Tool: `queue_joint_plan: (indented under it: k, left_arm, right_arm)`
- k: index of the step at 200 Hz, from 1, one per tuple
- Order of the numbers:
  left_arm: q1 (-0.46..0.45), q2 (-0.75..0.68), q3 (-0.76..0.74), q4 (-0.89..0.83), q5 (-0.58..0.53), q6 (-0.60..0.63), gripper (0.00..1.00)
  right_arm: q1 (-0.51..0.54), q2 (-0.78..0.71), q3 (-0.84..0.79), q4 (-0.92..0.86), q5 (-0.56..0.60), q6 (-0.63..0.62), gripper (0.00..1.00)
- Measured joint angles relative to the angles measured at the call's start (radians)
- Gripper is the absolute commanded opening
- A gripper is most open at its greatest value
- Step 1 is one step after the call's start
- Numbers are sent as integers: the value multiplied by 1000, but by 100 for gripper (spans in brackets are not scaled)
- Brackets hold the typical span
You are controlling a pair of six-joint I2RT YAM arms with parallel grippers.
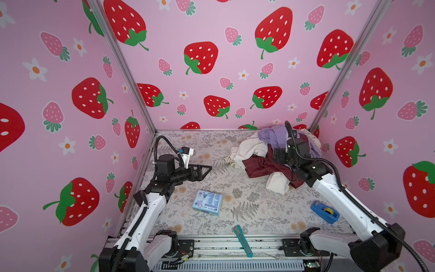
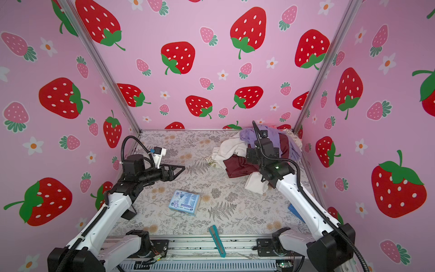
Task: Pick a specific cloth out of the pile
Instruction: 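Reach the right gripper to the white shirt on the pile while the left gripper rises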
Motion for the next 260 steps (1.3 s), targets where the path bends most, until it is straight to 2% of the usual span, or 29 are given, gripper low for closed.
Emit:
queue_joint_plan:
  k: [56,122,207,260]
  left_arm:
    - [-24,2,8,0,77,3,99]
    - [-42,3,8,40,165,2,99]
    - [-76,2,8,50,234,11,99]
    - [-98,-45,8,66,264,23,99]
  right_arm:
    - [65,289,130,6,-121,-14,100]
    - [69,554,364,-10,-177,-64,100]
    - [68,877,745,-140,-165,-137,100]
    - [52,956,797,-188,-136,-146,100]
